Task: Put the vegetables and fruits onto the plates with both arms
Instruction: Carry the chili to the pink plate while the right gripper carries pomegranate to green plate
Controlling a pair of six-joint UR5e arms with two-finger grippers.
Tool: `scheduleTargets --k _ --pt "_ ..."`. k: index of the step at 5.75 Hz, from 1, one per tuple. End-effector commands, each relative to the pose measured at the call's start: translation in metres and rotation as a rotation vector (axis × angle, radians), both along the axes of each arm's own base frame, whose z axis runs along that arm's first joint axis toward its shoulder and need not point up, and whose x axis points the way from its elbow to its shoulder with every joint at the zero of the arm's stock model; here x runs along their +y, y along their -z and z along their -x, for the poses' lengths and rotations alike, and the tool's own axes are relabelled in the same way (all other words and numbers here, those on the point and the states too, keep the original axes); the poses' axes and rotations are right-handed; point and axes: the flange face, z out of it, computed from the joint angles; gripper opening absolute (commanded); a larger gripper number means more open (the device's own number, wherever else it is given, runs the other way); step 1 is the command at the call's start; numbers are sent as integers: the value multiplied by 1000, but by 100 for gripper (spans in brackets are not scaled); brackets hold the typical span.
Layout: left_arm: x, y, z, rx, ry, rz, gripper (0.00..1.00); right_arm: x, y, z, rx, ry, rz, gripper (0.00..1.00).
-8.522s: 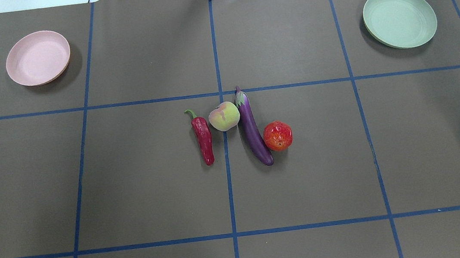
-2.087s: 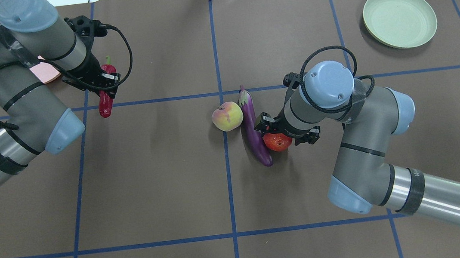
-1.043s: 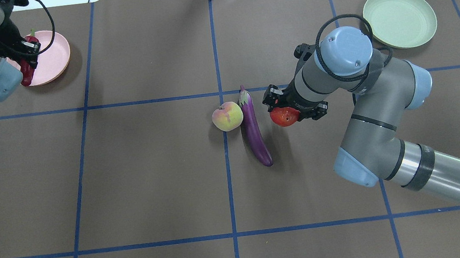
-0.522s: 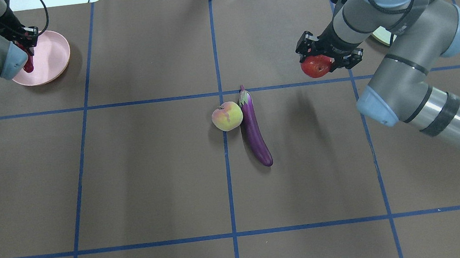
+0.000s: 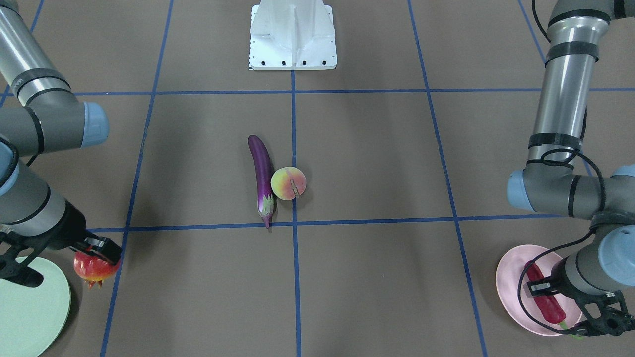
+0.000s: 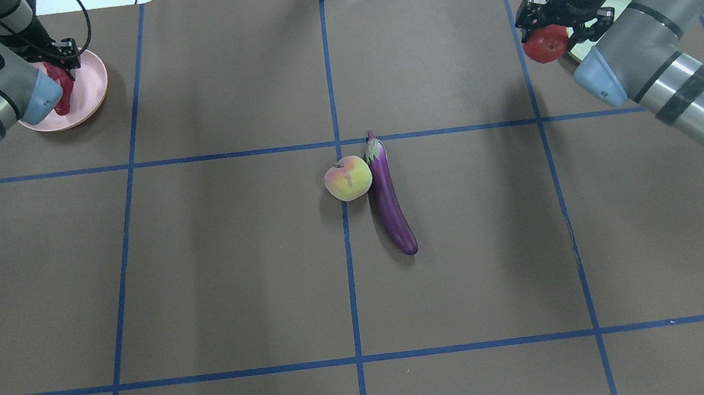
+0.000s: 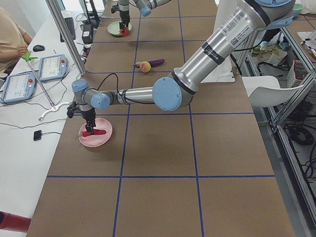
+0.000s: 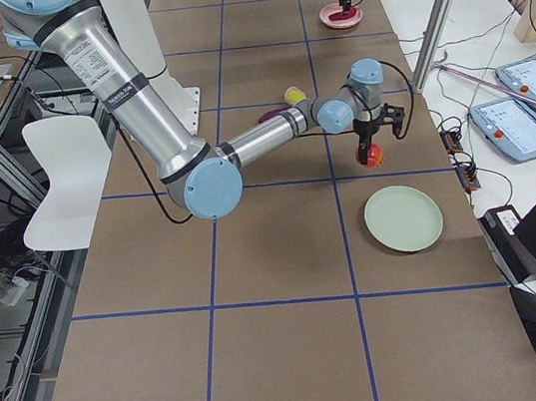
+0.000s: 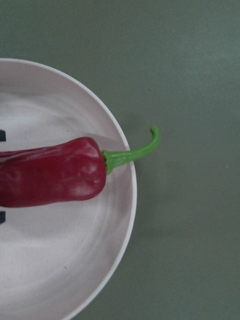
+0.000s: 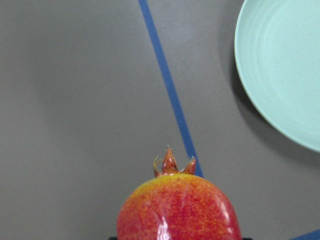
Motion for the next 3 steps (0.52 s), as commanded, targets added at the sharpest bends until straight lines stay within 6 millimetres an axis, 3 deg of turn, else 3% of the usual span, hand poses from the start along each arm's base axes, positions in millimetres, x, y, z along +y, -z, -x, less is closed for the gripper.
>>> scheduleTargets --k 1,2,3 --pt "2 97 -9 43 22 -36 100 -45 -57 -47 85 15 31 0" --pt "24 141 -42 68 35 -16 100 -51 -76 -63 115 10 42 0" --pt "65 179 -117 122 29 4 100 -55 -96 -69 164 -12 34 0"
